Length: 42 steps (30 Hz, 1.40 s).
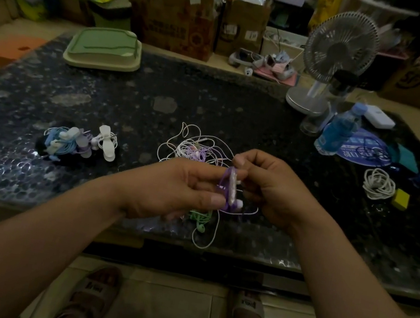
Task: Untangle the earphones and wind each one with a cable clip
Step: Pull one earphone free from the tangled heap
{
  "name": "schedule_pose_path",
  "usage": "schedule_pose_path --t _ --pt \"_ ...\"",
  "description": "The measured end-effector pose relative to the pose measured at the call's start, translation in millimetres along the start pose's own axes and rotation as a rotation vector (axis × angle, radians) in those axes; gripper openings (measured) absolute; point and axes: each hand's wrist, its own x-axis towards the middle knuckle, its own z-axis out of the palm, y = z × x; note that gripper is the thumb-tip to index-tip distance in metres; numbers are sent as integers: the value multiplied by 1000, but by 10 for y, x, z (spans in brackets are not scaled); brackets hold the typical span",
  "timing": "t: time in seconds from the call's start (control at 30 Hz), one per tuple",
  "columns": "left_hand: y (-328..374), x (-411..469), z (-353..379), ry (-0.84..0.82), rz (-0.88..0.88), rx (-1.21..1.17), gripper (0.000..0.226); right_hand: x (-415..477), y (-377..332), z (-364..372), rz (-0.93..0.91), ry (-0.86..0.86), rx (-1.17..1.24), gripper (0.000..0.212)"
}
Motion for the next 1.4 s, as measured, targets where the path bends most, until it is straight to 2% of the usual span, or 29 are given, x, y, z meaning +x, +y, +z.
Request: schedule_pose_path --t 0.1,0.2,0.33,0.4,0.47,0.53,0.63,0.77,0.83,0.9,1.0,1.1,1.2,1.27,1.4 --pt "4 -21 -69 28 43 0 53 -30 69 135 37 -9 5 18" --pt "14 -36 -159 127 4 -43 50 -36 187 229 52 -17 -7 27" --pt "8 -31 -198 301 20 -50 44 -68 323 379 48 -35 -256 31" --pt "-66 2 -250 386 14 57 45 -122 307 460 -27 -7 -479 28" --pt "-165 30 -307 422 -12 270 46 -193 264 501 -143 13 -638 22" --pt "-286 32 -352 386 -58 435 45 -257 200 491 -221 44 -762 17" --pt "-328 -2 -359 306 -125 553 45 -268 120 368 -280 130 -847 16" --pt "-236 -80 -263 103 -202 564 55 -229 0 227 -288 124 -759 17" --pt "-188 -110 -198 -56 -173 435 57 -214 -54 185 -277 89 -666 15" --pt "-123 -124 -155 -154 -148 245 61 -176 -78 113 -206 43 -461 15" --pt "-25 -172 -147 -164 -65 -34 66 -94 -20 14 -30 -40 -115 20" --pt "14 -213 -197 -72 40 -232 72 -19 180 49 38 -113 2 21" --pt "-13 -179 -258 150 17 -189 74 -62 309 267 54 -113 -150 23" --pt "-71 -141 -292 258 -29 -97 81 -118 297 417 -14 -92 -344 25" --pt "-214 -114 -334 279 -68 155 90 -195 229 522 -150 -66 -692 20"
